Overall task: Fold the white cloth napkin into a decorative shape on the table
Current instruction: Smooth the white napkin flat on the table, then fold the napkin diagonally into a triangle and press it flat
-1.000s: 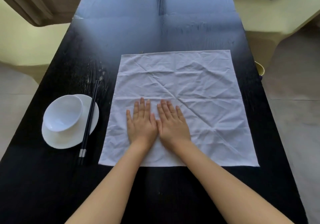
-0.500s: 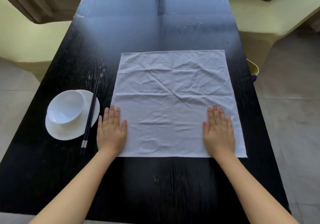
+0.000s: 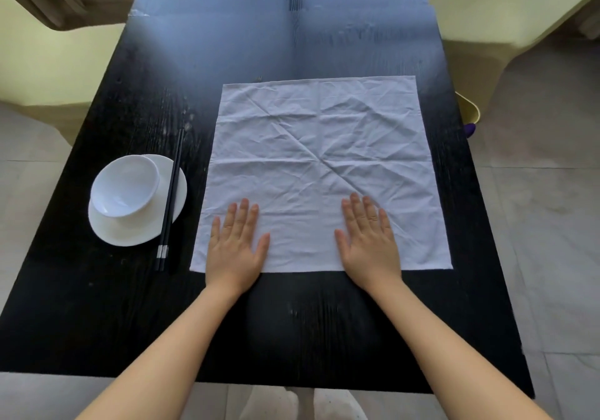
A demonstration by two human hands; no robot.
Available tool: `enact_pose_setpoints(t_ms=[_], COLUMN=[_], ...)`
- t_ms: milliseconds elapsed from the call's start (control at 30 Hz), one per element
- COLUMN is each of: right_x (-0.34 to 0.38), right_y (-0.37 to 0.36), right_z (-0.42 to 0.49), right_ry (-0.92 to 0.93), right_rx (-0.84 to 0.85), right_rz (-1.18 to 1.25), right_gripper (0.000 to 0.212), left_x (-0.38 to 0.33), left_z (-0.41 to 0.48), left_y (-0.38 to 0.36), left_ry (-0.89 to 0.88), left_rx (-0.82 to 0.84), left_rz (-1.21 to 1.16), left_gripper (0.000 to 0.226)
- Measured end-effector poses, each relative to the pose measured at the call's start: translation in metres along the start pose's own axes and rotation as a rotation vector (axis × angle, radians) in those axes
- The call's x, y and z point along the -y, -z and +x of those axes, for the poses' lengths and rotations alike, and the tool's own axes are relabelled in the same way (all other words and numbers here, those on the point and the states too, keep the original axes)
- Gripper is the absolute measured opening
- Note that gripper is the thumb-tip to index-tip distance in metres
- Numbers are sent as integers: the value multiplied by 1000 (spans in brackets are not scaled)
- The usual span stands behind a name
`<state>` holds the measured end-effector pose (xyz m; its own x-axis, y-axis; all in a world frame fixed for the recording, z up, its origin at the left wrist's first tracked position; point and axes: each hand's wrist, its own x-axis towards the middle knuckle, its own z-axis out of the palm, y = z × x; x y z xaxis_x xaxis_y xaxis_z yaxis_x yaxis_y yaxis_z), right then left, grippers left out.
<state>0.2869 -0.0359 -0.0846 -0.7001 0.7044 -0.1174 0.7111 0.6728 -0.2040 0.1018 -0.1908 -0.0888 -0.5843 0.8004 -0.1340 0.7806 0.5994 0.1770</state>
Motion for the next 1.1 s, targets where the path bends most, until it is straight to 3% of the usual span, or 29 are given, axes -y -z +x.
enact_pose_setpoints(t_ms=[200,400,567,633,767,867,933,1033,1100], right_x=[-49,-65,-73,-77,-82,-84,-83,-81,-81], right_y=[15,26,39,45,55,59,64,69,69], right_z=[-25,-34,-32,-35,-56,-72,-76,-75,-75], right_ry=[-156,-187,-131,-79,26,22,-18,-44,-59], right_rx=[45,119,230,242,214,173,149,166,173], right_rz=[-39,-24,78,159,255,261,288,311,328], right_gripper=[68,73,70,70,70,67,65,66,65], left_x=[27,61,69,74,63,49,33,8,-12], left_z=[-17,-26,-16,-11,-15,6,26,68,100], left_y=[11,28,49,45,53,76,101,140,165], left_ry=[-57,-284,-498,-514,-685,-712,-636,-563,-525], left_rx=[98,281,307,311,166,192,195,84,12], left_rz=[37,154,476,587,697,574,495,382,279], left_gripper=[72,96,50,53,26,31,31,10,9])
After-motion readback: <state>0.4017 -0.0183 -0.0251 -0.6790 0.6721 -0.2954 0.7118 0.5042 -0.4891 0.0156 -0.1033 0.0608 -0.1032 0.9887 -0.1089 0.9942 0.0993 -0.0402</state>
